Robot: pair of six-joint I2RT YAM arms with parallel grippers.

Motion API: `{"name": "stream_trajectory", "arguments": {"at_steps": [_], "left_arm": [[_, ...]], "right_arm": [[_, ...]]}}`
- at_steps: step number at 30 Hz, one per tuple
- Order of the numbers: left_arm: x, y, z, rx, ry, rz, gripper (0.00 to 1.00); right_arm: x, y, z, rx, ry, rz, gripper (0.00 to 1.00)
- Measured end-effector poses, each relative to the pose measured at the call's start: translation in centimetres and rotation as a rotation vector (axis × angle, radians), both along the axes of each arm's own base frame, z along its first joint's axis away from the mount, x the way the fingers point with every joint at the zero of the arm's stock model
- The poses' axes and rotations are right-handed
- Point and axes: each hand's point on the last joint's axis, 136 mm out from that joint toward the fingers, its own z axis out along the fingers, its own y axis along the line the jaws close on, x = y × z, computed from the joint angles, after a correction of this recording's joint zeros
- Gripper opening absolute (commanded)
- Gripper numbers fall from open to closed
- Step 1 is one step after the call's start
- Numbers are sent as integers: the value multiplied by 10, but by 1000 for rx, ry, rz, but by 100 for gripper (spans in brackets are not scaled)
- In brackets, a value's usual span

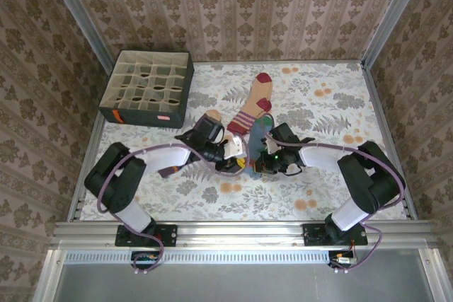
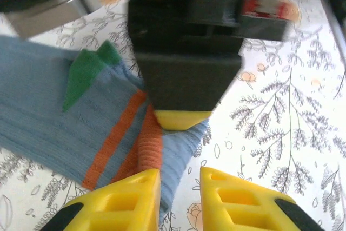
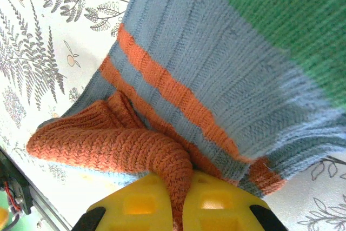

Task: Roll the socks

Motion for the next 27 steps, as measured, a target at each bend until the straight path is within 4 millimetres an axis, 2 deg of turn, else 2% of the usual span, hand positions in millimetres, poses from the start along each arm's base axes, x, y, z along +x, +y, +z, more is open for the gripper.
{"name": "stream_trajectory", "arguments": {"at_steps": [4,8,13,16,19,24,27], "left_arm": [[-10,-11,0,20,-207,-68,25],[1,-13,-6,48,-253,-50,26],[17,-23,-28,95,-205,-25,21],[23,-25,-43,118,-148,8,18],[29,-28,-45,101,-108,41,15],[34,-32,-47,59,-39,90,12],[36,-32,-48,47,-12,110,12]], "right_arm": [[0,1,-1,-4,38,5,1],[0,3,-2,0,61,7,2],[-1,3,-2,6,69,9,8],[-1,2,-2,3,67,7,18],[-2,-4,1,-16,38,-1,27],[-5,-25,21,-73,-61,-63,29],[1,-31,41,-68,-136,-107,30]]}}
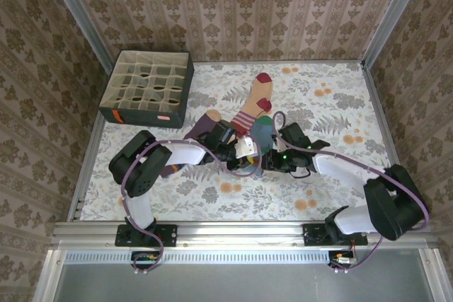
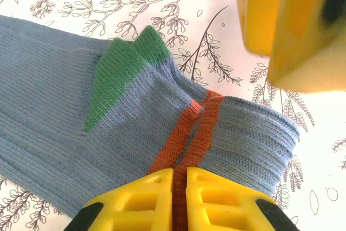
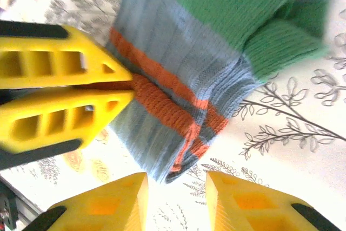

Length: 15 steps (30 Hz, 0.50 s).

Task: Roll the socks

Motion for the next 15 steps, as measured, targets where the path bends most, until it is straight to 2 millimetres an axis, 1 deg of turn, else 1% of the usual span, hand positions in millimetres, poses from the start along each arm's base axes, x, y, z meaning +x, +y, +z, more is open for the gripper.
{"name": "stream_trajectory", "arguments": {"at_steps": [2,5,7,10,12,14,15], "left_arm": [[0,-1,0,-4,9,6,12],[0,-1,0,-9,21,13,12],[0,-2,0,-10,26,14,11],[0,-1,0,-15,40,19,11],[0,-1,0,-18,42,17,11],[0,-2,0,-19,42,16,11],[0,-2,0,-20,40,16,11]], "right_arm": [[5,0,10,12,-38,-23,30],[10,1,10,19,-44,-41,30],[12,3,2,13,-29,-44,30],[10,6,-19,-17,23,-35,29],[9,7,-33,-42,65,-30,27],[10,8,-41,-56,91,-29,24],[12,9,-41,-58,95,-30,23]]}}
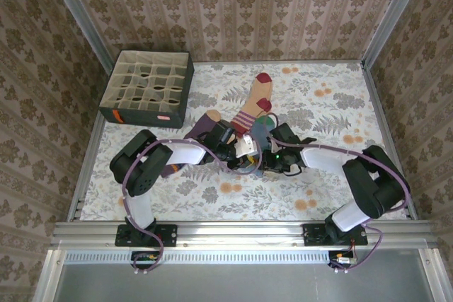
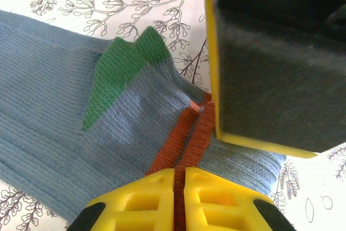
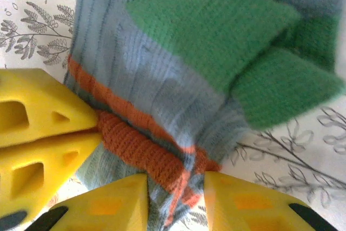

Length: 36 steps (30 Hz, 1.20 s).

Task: Roll the socks

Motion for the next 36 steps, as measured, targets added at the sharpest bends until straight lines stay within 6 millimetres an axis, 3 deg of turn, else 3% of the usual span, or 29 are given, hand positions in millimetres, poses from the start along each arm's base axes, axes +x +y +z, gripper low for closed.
{"name": "stream_trajectory", "arguments": {"at_steps": [7,10,13,19,25,31,36], "left_arm": [[-4,8,6,-9,-73,-34,24],[-11,21,15,-16,-162,-50,32],[-13,34,29,-17,-268,-53,33],[-2,33,48,55,-486,-103,33],[-14,34,20,185,-574,-226,35],[-11,33,-2,257,-577,-286,36],[-6,28,-9,279,-578,-313,20]], "right_arm": [[6,3,-4,-16,27,4,19],[6,6,-5,-11,37,12,18],[8,10,-6,-2,45,22,18],[9,14,-7,10,53,46,18],[10,17,-7,13,59,58,17],[10,16,-7,9,55,71,17],[9,17,-7,11,53,75,17]]}}
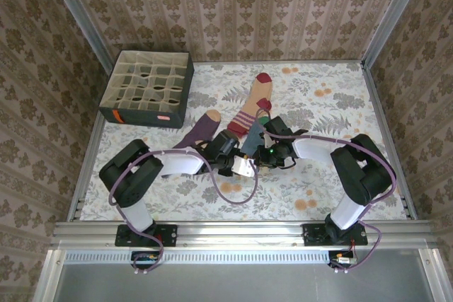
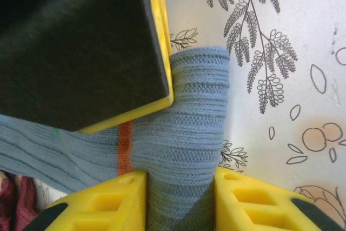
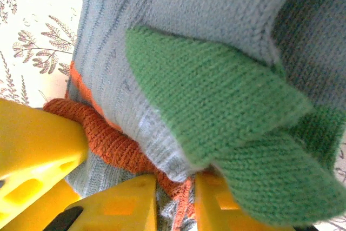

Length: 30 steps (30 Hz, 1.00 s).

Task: Roll the socks

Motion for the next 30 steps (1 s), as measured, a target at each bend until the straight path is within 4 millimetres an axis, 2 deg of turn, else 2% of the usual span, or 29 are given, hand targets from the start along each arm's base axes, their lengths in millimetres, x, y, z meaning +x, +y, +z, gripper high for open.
{"name": "stream_trajectory", "arguments": {"at_steps": [2,4,5,10,13,16,19,24,30], "left_arm": [[1,-1,1,8,4,-2,10],[1,-2,3,17,22,-1,2],[0,-3,4,18,31,0,0],[-10,-5,7,0,195,15,2],[-12,-5,9,-8,357,58,5],[-11,-7,9,5,497,106,4],[-18,-13,10,24,639,138,4],[-25,-20,10,60,849,204,4],[-21,-21,10,72,1046,304,4]], "right_arm": [[-1,0,0,7,-8,4,19],[-3,-2,2,11,-19,5,31],[-5,-3,2,11,-24,11,33],[-21,-23,14,17,-64,-7,41],[-26,-36,40,43,-152,-35,49],[-21,-39,73,94,-293,-43,51],[-18,-39,87,136,-391,-37,52],[-21,-35,70,159,-383,-17,53],[-19,-18,50,195,-346,45,55]]}}
